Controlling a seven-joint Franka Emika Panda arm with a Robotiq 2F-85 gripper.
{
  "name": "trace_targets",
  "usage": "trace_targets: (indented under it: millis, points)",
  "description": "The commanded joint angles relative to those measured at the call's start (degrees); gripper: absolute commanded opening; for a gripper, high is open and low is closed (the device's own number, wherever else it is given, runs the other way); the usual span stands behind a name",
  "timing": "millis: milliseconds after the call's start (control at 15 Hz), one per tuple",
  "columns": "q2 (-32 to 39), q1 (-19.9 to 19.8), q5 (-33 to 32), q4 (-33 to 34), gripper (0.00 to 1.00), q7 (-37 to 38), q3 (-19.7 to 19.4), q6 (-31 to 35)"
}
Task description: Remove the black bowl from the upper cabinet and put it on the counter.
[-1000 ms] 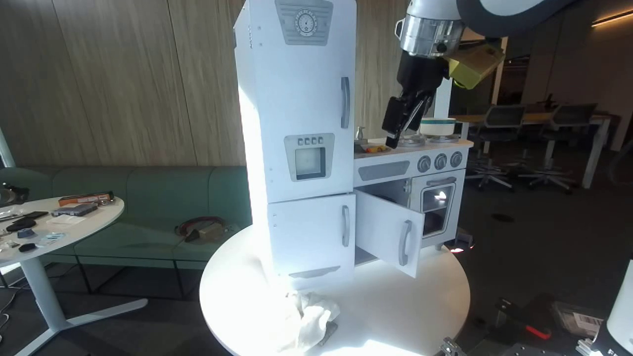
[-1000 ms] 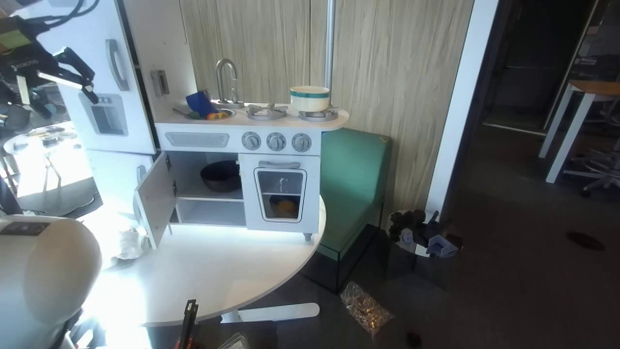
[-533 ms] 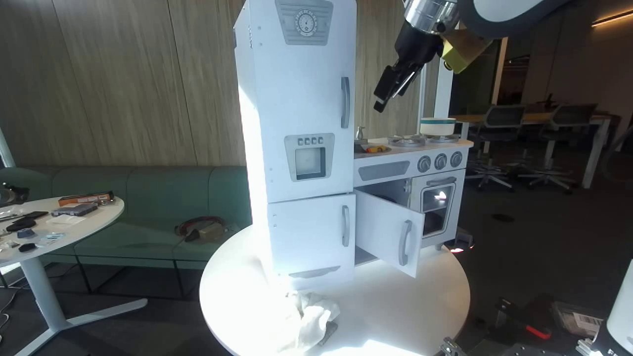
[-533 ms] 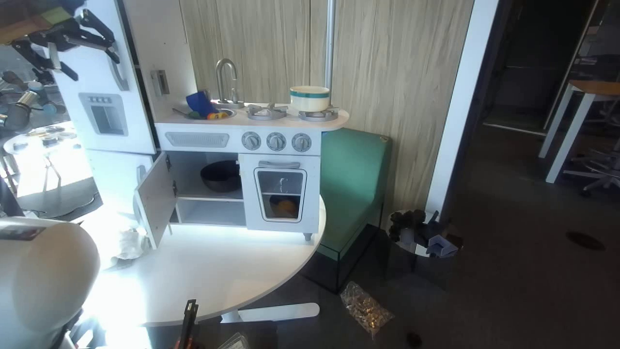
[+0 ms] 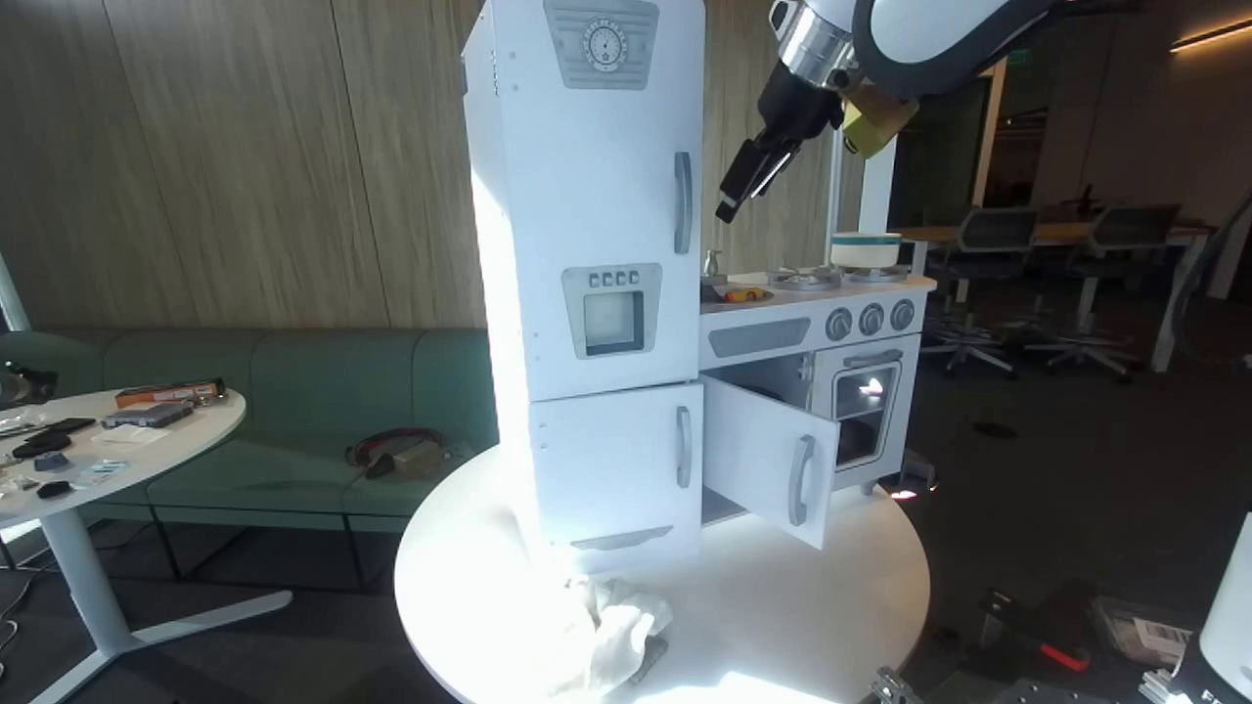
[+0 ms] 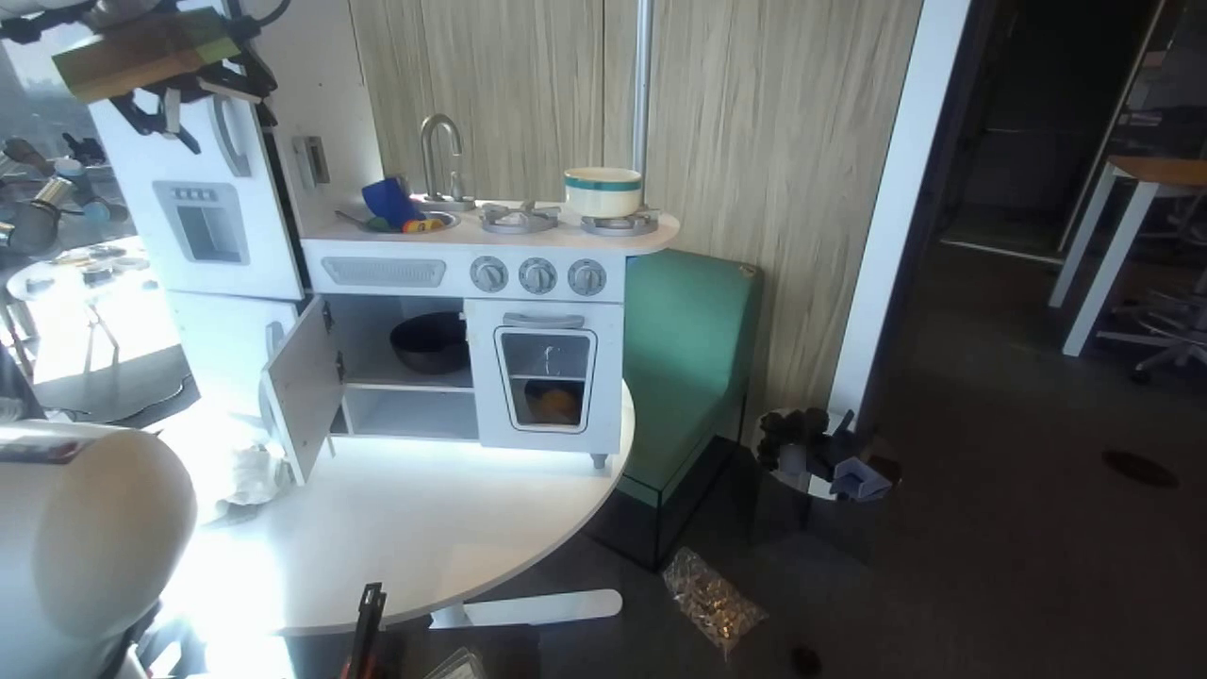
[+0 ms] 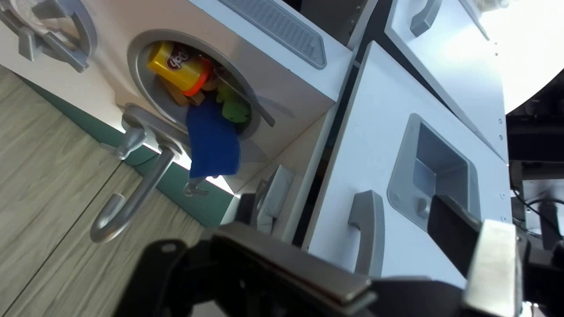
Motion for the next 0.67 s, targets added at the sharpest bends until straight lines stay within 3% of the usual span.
trace_targets:
  millis: [0, 333, 600]
  points:
    - [5.73, 2.66, 2.66, 5.06, 1.0, -6.83, -2.59, 1.53]
    - [9.48, 5.26, 6.44, 9.23, 1.0, -13.17, -3.95, 1.39]
    - [12.56, 4.63, 6.16, 12.13, 1.0, -14.96, -3.55, 1.68]
